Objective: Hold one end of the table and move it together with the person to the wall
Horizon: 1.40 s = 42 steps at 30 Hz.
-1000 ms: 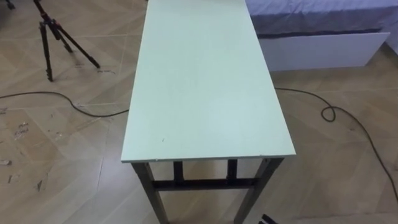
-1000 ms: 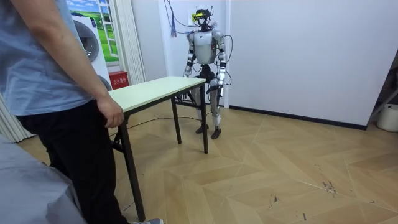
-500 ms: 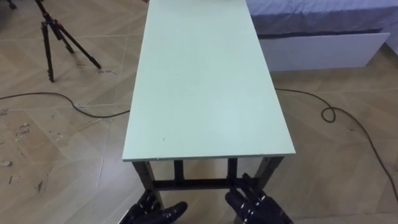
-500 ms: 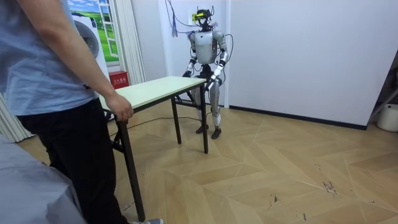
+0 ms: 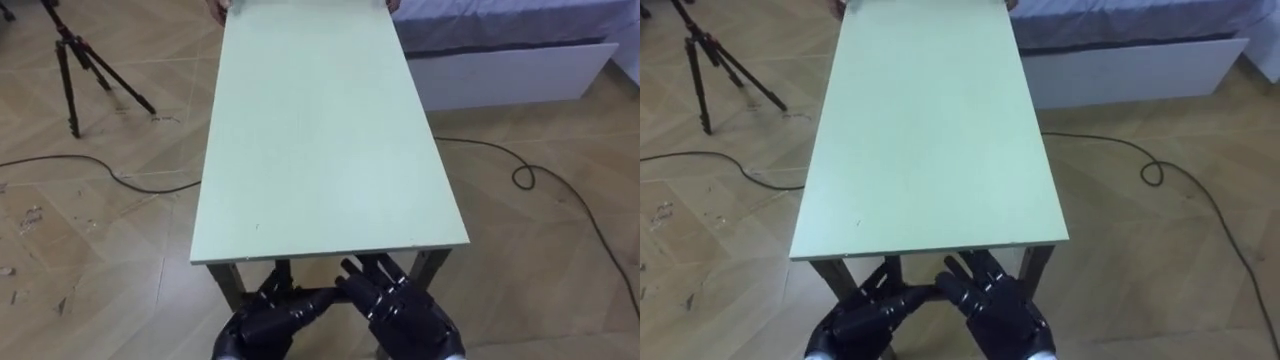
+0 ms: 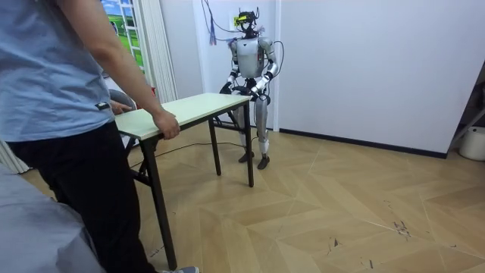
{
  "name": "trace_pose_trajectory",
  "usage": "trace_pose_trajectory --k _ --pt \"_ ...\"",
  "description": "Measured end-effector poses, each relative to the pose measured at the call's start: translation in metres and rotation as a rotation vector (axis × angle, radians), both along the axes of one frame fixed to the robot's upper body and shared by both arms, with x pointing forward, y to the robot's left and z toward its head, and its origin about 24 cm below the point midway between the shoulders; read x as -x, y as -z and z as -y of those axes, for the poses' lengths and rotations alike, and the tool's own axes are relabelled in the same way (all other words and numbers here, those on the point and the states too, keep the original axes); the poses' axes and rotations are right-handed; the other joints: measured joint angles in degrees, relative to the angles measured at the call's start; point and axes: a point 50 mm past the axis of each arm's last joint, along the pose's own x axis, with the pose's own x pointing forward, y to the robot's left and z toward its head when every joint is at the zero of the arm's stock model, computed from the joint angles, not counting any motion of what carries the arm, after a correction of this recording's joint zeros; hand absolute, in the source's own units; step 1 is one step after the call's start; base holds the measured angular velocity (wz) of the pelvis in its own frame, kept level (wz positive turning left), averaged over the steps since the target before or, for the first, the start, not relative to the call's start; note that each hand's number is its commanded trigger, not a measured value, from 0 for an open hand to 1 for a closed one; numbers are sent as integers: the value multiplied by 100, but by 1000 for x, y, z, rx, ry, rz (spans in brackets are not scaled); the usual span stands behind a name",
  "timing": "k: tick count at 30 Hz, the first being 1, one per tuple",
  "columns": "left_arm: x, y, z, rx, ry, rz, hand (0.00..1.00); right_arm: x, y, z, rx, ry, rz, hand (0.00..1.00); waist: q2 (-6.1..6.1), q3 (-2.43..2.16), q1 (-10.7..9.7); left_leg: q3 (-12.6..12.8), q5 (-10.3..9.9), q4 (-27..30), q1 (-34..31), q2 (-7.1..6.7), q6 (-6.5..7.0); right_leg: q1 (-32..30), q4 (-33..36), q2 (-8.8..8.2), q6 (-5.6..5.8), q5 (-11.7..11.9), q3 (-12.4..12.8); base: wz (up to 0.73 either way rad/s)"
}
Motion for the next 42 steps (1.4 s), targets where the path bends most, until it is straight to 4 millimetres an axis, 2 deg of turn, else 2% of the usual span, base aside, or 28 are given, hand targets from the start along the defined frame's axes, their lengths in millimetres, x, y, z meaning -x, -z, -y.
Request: trace_pose_trajectory --k 10,12,13,16,23,35,38,42 --pt "-10 -8 -13 29 -45 30 0 -4 -2 5 -6 55 -42 0 -68 27 43 0 0 -9 115 4 0 87 -15 4 0 0 76 0" --pt "-11 -8 -14 41 -56 24 0 -5 -2 5 -22 74 -52 0 -62 53 103 18 0 -12 156 9 0 116 -14 7 0 0 100 -6" --pt "-12 -6 -16 48 -68 15 0 -5 -2 5 -24 82 -60 0 -53 85 149 30 0 -19 189 20 0 151 -14 13 0 0 108 -6" --pt "-17 4 -28 51 -135 -30 0 -9 -2 6 -14 99 -72 0 -6 121 178 28 -1 -42 196 25 -2 163 -9 23 0 0 90 0" --pt "-24 10 -29 138 -183 -91 0 -18 0 7 -15 126 -99 0 63 79 177 45 1 -6 197 29 -5 143 -8 25 -1 1 74 0" --pt "-27 11 -29 230 -232 -130 0 -28 0 1 -103 153 -149 0 35 62 175 47 3 4 199 31 -6 150 -4 21 -1 1 70 0" --pt "-29 13 -27 305 -283 -158 0 -29 -1 0 -206 221 -197 0 37 54 168 58 3 8 238 28 -6 178 -4 18 -1 1 84 0" --pt "-30 14 -26 324 -314 -188 0 -36 -3 4 -305 337 -245 0 66 36 151 57 2 0 250 29 -6 180 10 19 -1 1 101 -2"
